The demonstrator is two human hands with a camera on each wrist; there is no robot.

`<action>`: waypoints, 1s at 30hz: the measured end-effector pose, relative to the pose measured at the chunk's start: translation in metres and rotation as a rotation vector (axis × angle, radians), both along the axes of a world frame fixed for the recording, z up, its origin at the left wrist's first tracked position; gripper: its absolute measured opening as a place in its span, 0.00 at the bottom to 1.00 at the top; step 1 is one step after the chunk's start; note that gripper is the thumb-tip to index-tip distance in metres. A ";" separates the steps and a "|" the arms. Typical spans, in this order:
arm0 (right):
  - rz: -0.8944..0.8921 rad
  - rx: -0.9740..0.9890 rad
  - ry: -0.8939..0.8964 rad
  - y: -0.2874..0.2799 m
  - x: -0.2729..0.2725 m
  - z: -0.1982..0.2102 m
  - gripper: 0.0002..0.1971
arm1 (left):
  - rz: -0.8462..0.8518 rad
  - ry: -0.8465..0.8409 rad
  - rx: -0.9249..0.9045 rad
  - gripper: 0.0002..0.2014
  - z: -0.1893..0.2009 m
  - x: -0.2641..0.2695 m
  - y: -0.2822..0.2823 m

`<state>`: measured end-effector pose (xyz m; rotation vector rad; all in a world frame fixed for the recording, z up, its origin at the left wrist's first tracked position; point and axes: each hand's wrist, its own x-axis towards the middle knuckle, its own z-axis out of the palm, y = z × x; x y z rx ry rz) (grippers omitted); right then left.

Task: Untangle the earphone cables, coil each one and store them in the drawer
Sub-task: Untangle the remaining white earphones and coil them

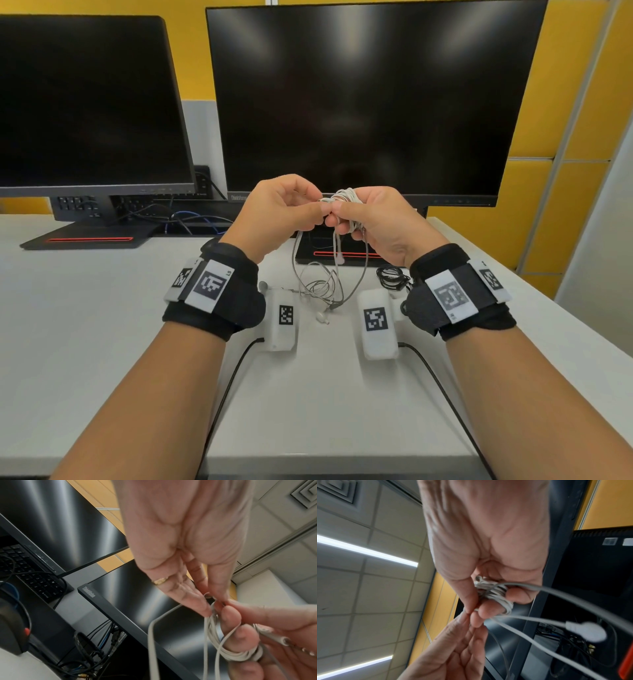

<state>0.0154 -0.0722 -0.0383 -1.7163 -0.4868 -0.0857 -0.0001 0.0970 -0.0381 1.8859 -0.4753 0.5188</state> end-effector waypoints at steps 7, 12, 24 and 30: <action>-0.032 -0.037 -0.020 0.002 -0.002 0.001 0.04 | 0.088 0.008 0.024 0.05 -0.002 0.004 -0.001; -0.054 -0.040 -0.053 0.005 -0.008 0.002 0.03 | 0.183 -0.037 0.046 0.06 -0.003 0.006 -0.002; -0.163 -0.223 -0.302 0.009 -0.003 -0.004 0.05 | 0.128 0.060 0.102 0.06 -0.002 0.002 -0.004; -0.085 -0.178 -0.181 0.011 -0.004 -0.004 0.05 | 0.161 0.087 0.115 0.05 -0.002 0.005 -0.004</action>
